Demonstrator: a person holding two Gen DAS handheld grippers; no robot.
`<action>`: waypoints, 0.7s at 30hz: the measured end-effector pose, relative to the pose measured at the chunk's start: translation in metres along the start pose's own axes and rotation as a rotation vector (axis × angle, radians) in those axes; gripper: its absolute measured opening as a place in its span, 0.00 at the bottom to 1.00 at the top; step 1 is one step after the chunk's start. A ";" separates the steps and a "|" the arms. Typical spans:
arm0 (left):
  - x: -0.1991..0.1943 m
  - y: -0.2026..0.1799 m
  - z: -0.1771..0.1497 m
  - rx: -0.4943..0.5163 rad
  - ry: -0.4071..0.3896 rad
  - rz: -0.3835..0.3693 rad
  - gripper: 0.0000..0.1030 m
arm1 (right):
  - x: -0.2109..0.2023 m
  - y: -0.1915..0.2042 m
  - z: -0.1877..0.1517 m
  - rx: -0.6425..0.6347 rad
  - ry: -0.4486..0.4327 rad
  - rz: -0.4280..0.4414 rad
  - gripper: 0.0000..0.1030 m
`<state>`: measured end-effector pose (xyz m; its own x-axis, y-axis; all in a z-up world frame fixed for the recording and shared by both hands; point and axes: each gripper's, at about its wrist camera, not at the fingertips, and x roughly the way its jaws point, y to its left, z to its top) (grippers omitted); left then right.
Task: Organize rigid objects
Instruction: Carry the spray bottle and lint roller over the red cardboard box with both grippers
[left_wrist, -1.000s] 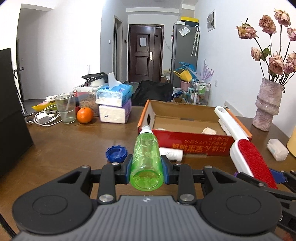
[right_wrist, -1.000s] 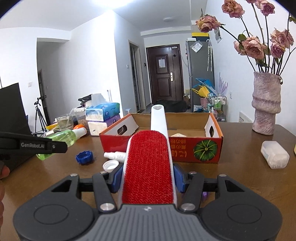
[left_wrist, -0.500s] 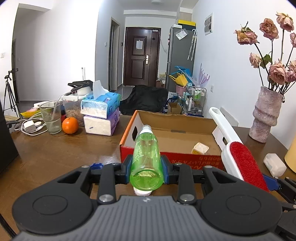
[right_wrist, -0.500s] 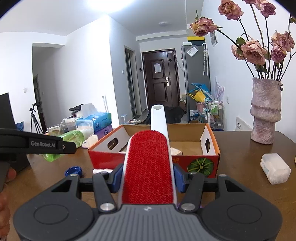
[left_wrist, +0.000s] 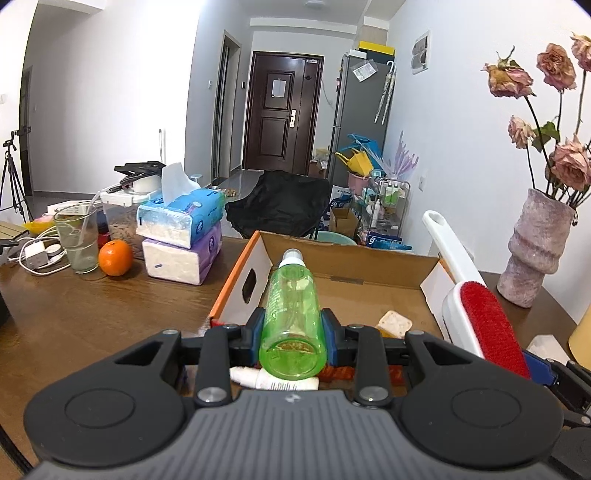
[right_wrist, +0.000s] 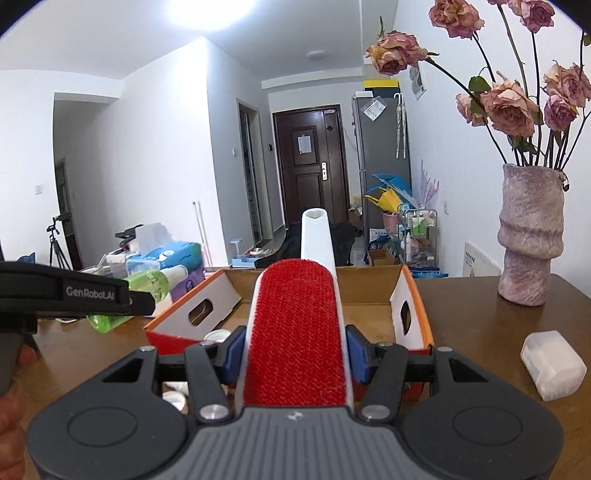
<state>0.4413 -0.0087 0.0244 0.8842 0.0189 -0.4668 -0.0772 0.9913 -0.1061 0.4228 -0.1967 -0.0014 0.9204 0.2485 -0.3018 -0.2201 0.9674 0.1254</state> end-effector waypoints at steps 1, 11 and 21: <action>0.003 0.000 0.002 -0.004 -0.002 -0.001 0.31 | 0.002 -0.001 0.002 0.002 0.000 0.000 0.53; 0.032 -0.005 0.020 -0.014 -0.006 -0.007 0.31 | 0.029 -0.016 0.017 0.012 -0.009 -0.017 0.53; 0.061 -0.010 0.033 -0.012 -0.007 -0.005 0.31 | 0.058 -0.024 0.032 0.001 -0.011 -0.029 0.53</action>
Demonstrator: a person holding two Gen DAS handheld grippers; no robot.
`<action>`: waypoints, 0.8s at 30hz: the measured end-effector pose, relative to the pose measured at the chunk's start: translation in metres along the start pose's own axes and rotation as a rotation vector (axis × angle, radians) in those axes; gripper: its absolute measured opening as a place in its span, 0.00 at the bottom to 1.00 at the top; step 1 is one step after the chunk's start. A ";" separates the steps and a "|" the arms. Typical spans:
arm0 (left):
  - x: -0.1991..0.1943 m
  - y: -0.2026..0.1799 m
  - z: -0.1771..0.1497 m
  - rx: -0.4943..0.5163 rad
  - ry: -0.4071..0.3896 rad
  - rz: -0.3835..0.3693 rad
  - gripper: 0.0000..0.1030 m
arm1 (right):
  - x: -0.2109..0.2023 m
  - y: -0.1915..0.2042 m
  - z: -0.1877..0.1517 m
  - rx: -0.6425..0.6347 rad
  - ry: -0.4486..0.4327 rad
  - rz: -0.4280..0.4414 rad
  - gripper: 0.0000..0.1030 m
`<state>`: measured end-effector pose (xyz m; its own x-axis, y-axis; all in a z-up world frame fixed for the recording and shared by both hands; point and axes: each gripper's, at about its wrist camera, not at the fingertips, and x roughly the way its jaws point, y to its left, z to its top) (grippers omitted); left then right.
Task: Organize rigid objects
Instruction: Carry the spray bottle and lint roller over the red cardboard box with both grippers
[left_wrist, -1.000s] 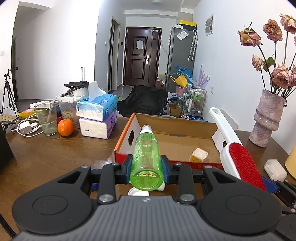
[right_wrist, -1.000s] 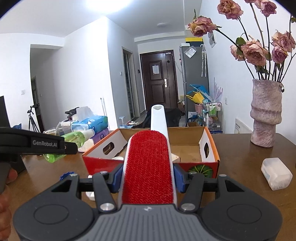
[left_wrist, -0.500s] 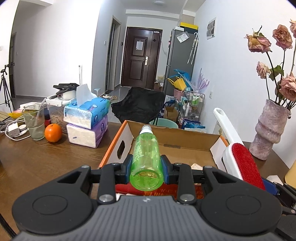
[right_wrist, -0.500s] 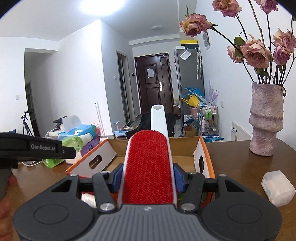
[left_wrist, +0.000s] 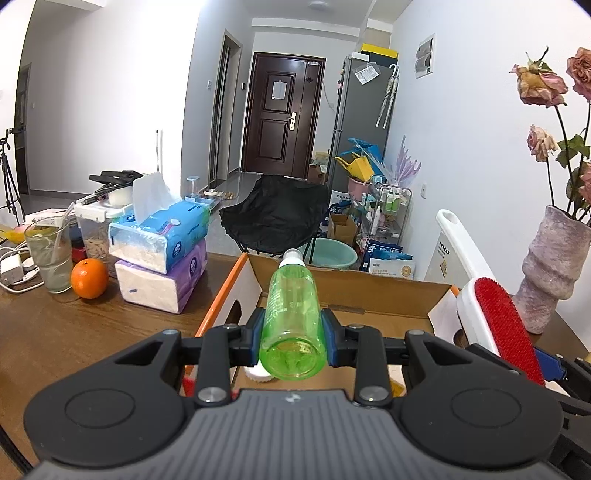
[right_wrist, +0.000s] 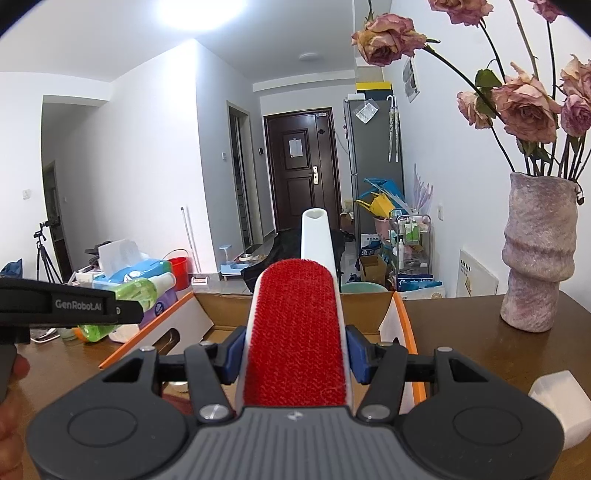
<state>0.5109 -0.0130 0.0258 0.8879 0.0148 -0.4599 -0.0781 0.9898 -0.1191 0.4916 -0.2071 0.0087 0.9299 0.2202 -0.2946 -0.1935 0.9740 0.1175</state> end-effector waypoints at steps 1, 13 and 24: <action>0.004 -0.001 0.001 0.003 0.000 0.000 0.31 | 0.003 0.000 0.001 -0.002 0.002 -0.001 0.53; 0.057 -0.008 0.011 0.043 0.022 0.020 0.31 | 0.046 -0.008 0.010 -0.021 0.027 -0.017 0.53; 0.093 -0.004 0.009 0.050 0.045 0.073 0.31 | 0.086 -0.013 0.000 -0.024 0.080 -0.038 0.53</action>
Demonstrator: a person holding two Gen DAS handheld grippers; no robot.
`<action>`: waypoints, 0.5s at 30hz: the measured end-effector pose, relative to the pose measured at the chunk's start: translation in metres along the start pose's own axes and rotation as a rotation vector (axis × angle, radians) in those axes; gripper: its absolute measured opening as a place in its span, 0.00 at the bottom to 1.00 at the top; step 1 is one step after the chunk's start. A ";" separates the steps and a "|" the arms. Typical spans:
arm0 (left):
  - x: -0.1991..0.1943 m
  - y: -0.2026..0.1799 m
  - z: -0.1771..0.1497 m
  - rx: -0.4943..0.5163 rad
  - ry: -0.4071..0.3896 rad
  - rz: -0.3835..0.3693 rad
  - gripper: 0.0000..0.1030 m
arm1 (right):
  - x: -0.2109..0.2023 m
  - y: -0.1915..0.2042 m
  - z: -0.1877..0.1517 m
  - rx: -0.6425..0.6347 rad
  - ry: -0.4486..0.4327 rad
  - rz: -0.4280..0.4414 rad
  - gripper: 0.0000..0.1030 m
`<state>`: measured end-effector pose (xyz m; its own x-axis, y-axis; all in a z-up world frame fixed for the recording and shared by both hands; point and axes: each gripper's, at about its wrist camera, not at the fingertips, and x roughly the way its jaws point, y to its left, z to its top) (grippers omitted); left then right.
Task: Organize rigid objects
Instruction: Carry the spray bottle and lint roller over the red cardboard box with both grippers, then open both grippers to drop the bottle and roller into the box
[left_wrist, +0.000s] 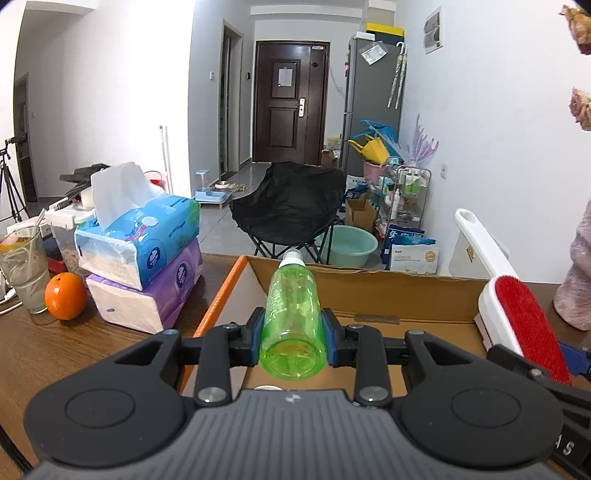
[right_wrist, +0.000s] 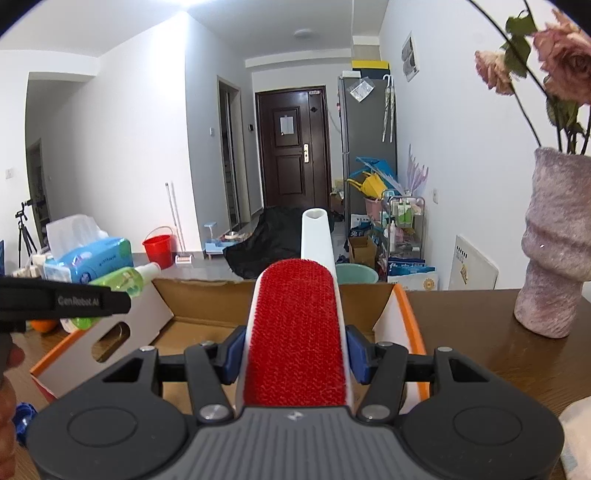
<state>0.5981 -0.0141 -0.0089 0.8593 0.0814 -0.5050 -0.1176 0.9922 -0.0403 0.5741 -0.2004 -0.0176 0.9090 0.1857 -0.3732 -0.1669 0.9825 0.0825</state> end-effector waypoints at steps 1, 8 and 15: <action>0.002 0.001 0.000 0.000 0.002 0.006 0.31 | 0.002 0.001 -0.002 -0.006 0.003 -0.001 0.53; 0.002 0.000 -0.003 0.013 -0.013 0.015 0.31 | 0.006 0.006 -0.007 -0.029 0.009 -0.010 0.53; 0.002 -0.001 -0.005 0.037 0.003 0.018 0.32 | 0.009 0.006 -0.007 -0.037 0.041 -0.003 0.54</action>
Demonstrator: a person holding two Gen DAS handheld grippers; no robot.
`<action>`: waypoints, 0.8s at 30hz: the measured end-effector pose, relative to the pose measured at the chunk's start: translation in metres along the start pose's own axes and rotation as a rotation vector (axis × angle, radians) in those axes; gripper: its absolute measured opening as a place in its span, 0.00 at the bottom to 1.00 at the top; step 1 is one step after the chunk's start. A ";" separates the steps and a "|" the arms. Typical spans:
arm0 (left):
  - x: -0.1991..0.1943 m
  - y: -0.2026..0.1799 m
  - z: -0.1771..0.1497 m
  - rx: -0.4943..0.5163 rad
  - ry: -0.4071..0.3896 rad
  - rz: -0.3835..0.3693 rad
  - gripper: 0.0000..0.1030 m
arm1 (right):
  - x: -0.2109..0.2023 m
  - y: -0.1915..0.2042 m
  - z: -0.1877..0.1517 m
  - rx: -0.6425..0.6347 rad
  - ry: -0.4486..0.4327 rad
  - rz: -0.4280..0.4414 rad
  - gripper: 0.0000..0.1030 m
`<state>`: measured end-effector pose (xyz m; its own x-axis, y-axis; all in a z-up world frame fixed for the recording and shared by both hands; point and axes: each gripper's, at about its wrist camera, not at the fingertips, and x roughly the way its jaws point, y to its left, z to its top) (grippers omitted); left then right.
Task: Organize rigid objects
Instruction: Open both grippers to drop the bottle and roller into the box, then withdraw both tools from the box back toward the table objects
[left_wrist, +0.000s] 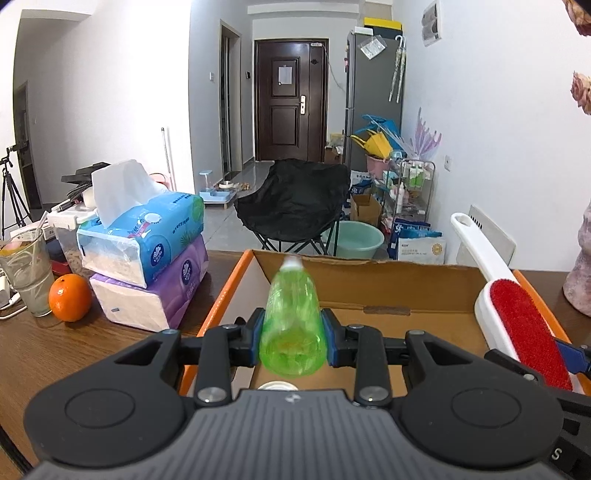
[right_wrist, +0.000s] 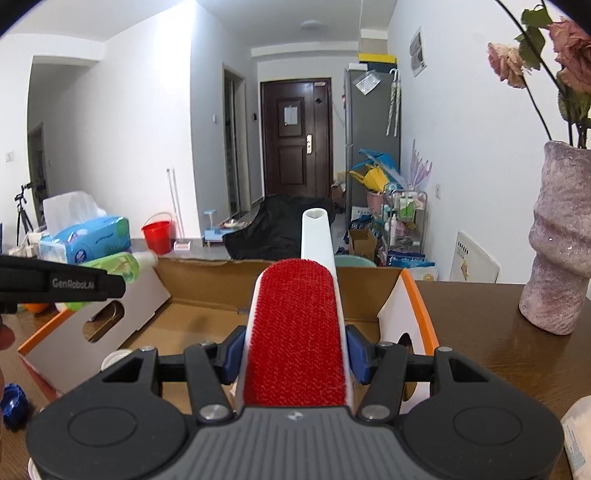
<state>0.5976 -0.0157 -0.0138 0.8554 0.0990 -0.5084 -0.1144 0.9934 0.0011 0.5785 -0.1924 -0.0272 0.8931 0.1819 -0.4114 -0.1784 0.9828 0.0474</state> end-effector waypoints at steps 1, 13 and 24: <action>-0.003 0.000 0.000 0.005 -0.009 0.001 0.44 | 0.001 0.000 0.000 -0.001 0.014 0.005 0.54; -0.026 0.015 0.002 0.003 -0.059 0.072 1.00 | -0.012 0.000 0.012 -0.004 0.007 -0.027 1.00; -0.048 0.027 -0.002 -0.009 -0.081 0.080 1.00 | -0.046 0.000 0.012 -0.016 -0.040 -0.057 1.00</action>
<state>0.5528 0.0064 0.0088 0.8812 0.1825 -0.4361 -0.1880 0.9817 0.0309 0.5428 -0.2005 0.0025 0.9177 0.1271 -0.3765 -0.1330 0.9911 0.0105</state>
